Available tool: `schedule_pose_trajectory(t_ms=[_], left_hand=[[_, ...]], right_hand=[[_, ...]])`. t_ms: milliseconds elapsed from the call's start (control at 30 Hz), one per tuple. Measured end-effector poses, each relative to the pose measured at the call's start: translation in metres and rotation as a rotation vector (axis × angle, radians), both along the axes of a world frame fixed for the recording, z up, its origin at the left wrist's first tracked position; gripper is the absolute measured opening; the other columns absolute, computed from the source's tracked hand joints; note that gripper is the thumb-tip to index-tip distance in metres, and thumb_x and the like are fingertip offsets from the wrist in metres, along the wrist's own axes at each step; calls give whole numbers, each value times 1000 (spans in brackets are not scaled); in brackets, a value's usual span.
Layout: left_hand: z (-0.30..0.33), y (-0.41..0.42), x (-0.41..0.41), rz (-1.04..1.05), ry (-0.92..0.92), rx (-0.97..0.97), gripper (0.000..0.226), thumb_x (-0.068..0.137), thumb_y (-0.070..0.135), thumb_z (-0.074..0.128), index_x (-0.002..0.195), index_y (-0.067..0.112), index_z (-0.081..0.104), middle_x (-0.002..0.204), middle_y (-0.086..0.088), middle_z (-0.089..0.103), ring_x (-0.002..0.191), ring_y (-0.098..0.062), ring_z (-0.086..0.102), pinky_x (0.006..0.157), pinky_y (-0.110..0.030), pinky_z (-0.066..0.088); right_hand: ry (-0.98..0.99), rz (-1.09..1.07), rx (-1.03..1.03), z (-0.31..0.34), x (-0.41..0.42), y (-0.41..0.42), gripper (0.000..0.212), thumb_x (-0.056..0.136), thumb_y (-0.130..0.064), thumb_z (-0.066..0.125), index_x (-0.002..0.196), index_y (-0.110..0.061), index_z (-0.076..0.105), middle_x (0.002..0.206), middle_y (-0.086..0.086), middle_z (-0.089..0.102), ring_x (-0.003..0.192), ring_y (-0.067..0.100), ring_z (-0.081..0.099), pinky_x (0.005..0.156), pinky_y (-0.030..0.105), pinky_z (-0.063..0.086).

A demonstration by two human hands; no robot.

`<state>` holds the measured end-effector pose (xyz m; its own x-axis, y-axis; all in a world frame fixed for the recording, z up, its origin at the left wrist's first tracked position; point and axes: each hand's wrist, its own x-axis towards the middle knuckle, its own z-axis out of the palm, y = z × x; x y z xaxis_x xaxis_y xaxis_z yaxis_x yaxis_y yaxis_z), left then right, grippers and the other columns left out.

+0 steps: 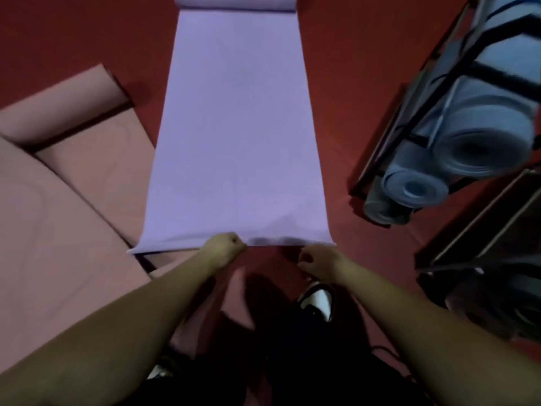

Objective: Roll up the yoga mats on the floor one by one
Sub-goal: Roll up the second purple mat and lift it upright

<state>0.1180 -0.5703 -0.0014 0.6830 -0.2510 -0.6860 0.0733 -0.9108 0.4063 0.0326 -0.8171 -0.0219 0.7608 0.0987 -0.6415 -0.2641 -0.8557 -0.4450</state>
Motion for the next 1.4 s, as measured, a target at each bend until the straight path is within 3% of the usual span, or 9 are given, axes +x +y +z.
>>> schedule_pose_trajectory(t_ms=[133,333,433,600,733,900,1200,1300,1400], left_hand=[[-62,69,3,-126,-149,191,35,95,29,52,124,11,60,125,-17,58,115,-37,53,95,-37,41],[-121,99,15,-217,-373,310,66,91,45,48,148,17,34,151,-9,33,136,-33,31,109,-44,20],[-133,105,30,-168,-466,346,46,94,33,52,137,16,50,140,-11,46,129,-34,39,103,-45,22],[-112,112,43,-239,-438,283,22,99,25,46,109,17,64,113,-9,63,108,-33,55,81,-39,38],[-59,121,43,-311,-563,220,16,98,20,49,103,11,62,106,-12,62,102,-35,55,70,-37,30],[54,132,43,-270,-732,134,15,100,18,50,97,10,62,98,-13,61,95,-35,56,70,-39,37],[236,143,-53,-212,-1014,32,19,98,27,54,92,11,64,91,-7,60,93,-33,56,72,-40,40],[265,143,-91,-214,-1095,-22,19,98,28,56,86,13,60,89,-7,61,90,-32,57,72,-40,39],[304,151,-136,-239,-1153,-59,25,99,30,48,77,19,48,84,-8,59,83,-33,57,69,-39,38]], right_hand=[[-88,19,-124,-49,14,22,44,84,-29,68,125,-16,61,124,9,59,114,29,57,93,37,46],[-339,-40,-329,-101,45,46,58,80,-32,71,131,-12,53,117,16,52,108,38,50,88,46,41],[-423,-76,-431,-105,63,45,51,83,-32,70,129,-15,58,113,14,54,107,36,50,87,45,39],[-261,35,-426,-83,65,38,21,89,-30,63,106,-17,63,112,8,55,110,31,47,86,38,32],[-228,-86,-222,-24,58,33,18,92,-24,63,85,-17,48,92,1,55,89,28,55,66,33,28],[-395,-141,-214,98,46,35,20,90,-27,68,84,-15,54,78,-7,51,79,23,53,63,33,29],[-701,-123,-282,282,-50,41,11,94,-25,57,99,-16,55,101,6,63,94,30,58,71,34,35],[-784,-28,-361,299,-85,50,32,91,-23,49,121,-17,57,120,3,62,110,28,55,87,40,39],[-904,-15,-387,321,-125,62,46,81,-35,32,113,-16,60,108,2,60,102,29,54,85,44,38]])
